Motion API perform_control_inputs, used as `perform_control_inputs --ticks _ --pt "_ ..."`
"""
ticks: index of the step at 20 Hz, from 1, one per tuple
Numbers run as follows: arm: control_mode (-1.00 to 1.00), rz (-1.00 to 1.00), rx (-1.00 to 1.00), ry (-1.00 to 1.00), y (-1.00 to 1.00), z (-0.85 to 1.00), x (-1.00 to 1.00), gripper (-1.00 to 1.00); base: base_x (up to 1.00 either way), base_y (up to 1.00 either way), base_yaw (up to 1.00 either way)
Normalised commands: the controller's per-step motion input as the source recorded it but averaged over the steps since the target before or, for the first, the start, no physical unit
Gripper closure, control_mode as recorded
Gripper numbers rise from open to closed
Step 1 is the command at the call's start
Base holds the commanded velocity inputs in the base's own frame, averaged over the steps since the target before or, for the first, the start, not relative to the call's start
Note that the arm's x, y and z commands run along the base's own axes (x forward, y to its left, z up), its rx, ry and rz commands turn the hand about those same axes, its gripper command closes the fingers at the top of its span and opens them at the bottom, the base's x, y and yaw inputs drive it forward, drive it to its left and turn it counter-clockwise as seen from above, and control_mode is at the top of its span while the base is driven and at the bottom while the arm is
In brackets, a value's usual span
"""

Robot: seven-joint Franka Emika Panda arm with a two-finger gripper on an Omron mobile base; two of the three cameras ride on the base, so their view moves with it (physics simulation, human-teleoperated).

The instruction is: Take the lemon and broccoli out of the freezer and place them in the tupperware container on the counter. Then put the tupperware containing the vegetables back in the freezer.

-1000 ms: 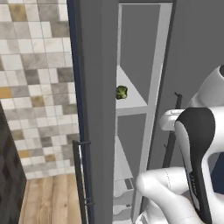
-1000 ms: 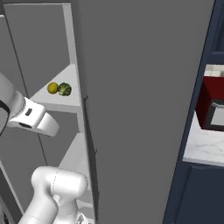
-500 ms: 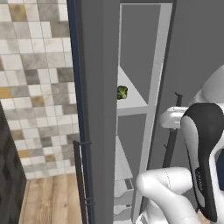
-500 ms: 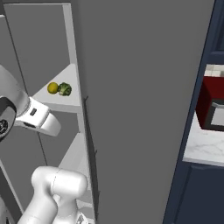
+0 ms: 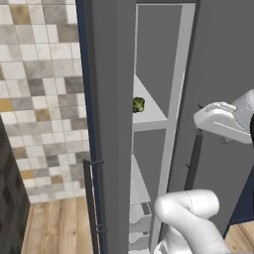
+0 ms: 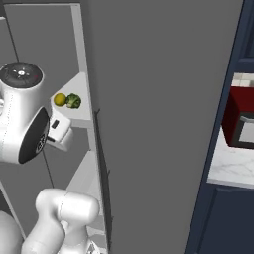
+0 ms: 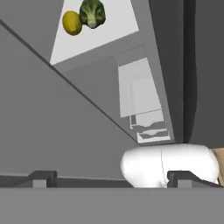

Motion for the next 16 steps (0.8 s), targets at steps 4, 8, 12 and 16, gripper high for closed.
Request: perform_control_inputs --ticks 4,8,12,16 --pt "-1.0 0.02 0.11 -0.13 0.11 0.21 0.08 -1.0 0.0 0.0 0.0" --pt "-1.0 0.0 0.01 -0.09 0.24 0.04 0.24 -1.0 0.0 0.0 0.0" --pt "-1.0 0.0 0.0 -0.04 0.37 0.0 0.43 -1.0 0.0 0.0 0.0" --pt "-1.0 0.0 0.03 0.0 0.29 0.0 0.7 -1.0 0.0 0.0 0.0"
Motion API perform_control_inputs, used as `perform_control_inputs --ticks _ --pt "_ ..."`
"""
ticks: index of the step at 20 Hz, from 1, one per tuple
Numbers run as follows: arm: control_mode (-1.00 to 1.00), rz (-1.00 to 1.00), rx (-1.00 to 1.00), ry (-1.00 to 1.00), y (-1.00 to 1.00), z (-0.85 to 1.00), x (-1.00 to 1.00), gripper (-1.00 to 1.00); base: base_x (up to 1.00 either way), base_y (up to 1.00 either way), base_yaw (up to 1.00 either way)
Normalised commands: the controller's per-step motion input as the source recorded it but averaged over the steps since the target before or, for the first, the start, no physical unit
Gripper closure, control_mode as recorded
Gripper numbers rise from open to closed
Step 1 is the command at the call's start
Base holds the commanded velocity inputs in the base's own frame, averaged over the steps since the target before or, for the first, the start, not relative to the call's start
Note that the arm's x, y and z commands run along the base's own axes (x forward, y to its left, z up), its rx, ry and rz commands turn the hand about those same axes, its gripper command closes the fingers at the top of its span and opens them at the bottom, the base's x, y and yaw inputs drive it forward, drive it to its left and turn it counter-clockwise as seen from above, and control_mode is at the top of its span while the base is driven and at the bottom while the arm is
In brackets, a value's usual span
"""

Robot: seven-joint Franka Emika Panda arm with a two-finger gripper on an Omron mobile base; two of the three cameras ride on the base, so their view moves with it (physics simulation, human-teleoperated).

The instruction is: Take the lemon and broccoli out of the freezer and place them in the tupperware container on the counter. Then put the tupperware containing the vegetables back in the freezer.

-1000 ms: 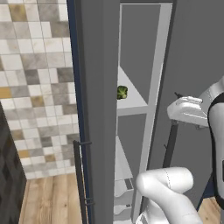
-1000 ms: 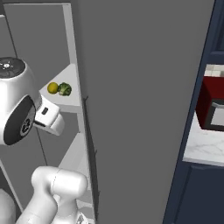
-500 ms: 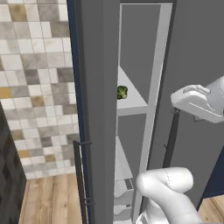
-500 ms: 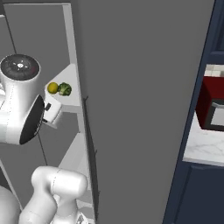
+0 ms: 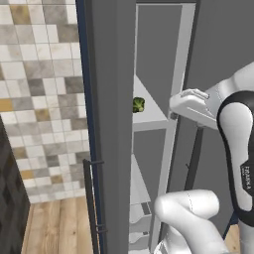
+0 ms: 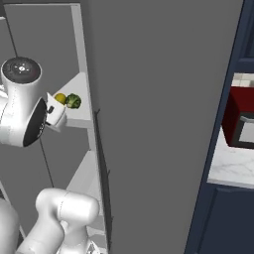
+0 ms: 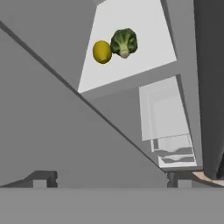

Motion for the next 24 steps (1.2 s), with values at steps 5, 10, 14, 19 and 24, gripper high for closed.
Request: perform_control_inputs --ticks 5,10,14,19,24 --pt "-1.0 0.0 0.06 0.02 0.23 0.0 0.75 -1.0 0.0 0.0 0.0" --pt "-1.0 0.0 0.01 0.0 0.28 0.0 0.59 -1.0 0.0 0.0 0.0" --pt "-1.0 0.0 0.0 0.0 0.18 0.0 0.52 -1.0 0.0 0.0 0.0" --pt "-1.0 0.0 0.0 0.0 0.06 0.0 0.52 -1.0 0.0 0.0 0.0" --pt "-1.0 -0.02 -0.03 0.0 0.0 0.0 0.43 -1.0 0.0 0.0 0.0"
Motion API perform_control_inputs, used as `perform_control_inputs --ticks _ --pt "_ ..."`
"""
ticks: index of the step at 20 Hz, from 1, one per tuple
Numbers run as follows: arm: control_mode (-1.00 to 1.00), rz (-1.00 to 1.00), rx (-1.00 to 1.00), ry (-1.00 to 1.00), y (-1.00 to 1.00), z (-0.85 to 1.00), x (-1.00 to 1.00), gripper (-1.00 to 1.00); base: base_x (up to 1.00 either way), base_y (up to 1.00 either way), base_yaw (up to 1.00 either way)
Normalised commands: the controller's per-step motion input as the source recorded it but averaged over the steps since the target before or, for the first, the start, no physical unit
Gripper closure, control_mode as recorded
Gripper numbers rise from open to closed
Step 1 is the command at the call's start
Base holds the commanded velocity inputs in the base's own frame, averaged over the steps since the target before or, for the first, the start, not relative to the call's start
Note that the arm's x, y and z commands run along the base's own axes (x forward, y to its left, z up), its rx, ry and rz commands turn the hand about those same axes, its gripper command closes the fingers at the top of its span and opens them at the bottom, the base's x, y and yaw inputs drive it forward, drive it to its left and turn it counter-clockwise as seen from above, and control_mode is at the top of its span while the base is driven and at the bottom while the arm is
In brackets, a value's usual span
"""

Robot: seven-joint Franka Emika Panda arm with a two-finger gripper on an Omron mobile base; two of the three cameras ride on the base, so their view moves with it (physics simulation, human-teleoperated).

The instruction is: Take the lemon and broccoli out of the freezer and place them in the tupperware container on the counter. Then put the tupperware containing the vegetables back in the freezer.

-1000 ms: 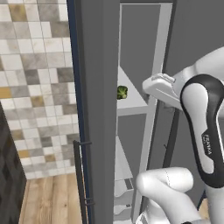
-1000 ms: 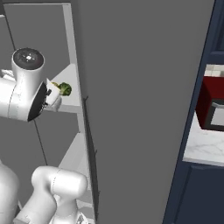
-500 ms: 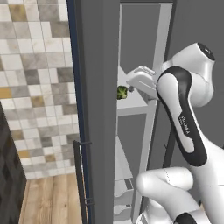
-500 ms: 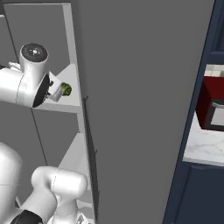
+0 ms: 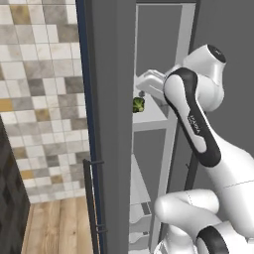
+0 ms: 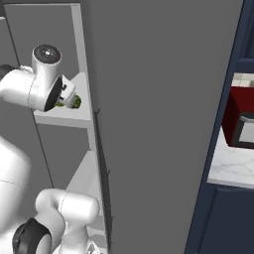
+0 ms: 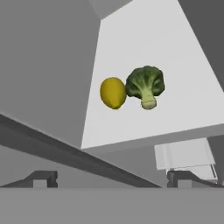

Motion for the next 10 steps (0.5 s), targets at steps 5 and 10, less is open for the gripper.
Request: perform_control_inputs --ticks 5,10 --pt "-1.0 -0.05 -0.11 0.0 0.0 -0.07 0.25 -1.0 0.0 0.0 0.0" --pt "-1.0 -0.09 -0.14 0.0 0.0 -0.14 0.14 -1.0 0.0 0.0 0.0"
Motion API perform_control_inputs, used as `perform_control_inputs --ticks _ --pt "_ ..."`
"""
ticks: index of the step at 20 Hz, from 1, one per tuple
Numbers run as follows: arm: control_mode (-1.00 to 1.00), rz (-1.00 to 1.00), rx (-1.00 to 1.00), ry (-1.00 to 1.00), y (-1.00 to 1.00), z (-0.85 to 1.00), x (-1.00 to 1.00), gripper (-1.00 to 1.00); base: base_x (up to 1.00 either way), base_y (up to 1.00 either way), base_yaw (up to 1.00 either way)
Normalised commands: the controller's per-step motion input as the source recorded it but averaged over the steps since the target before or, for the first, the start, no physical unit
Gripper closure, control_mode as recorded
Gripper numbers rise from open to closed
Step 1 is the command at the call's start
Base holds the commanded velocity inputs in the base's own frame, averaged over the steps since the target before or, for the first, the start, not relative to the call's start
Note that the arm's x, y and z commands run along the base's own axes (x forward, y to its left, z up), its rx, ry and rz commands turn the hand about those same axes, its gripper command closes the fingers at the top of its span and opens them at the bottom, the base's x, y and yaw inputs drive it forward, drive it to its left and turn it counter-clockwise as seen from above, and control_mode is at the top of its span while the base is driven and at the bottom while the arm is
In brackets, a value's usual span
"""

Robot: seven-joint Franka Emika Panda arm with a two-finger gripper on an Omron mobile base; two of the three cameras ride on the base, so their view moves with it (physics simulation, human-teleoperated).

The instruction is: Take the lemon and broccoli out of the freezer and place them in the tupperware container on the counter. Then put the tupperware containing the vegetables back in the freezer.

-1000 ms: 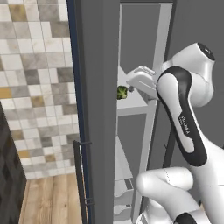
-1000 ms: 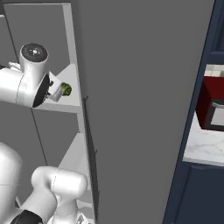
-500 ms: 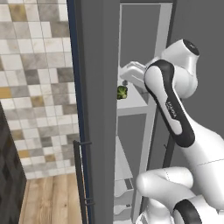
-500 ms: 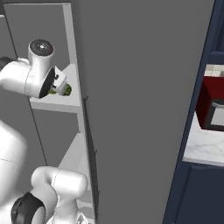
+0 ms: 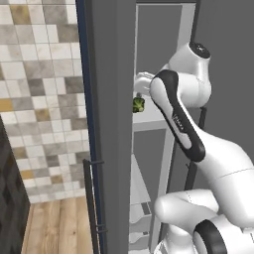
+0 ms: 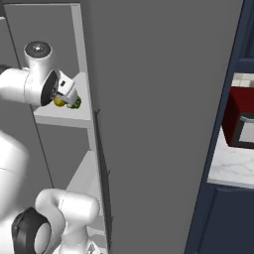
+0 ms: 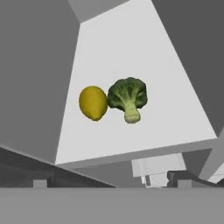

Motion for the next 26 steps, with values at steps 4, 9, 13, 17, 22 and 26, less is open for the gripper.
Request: perform_control_inputs --ticks 4,9,13,17,22,26 --pt "-1.0 -0.08 -0.11 0.0 0.0 -0.14 0.15 -1.0 0.0 0.0 0.0" --pt "-1.0 -0.03 -0.02 0.0 0.0 -0.15 0.35 -1.0 0.0 0.0 0.0" --pt "-1.0 0.0 0.0 0.0 0.0 -0.21 0.43 -1.0 0.0 0.0 0.0" --pt "-1.0 0.0 0.0 0.0 0.0 -0.26 0.4 -1.0 0.0 0.0 0.0" --pt "-1.0 -0.01 0.0 0.0 0.0 -0.24 0.29 -1.0 0.0 0.0 0.0" --pt "-1.0 -0.01 0.0 0.01 0.0 -0.2 0.32 -1.0 0.0 0.0 0.0"
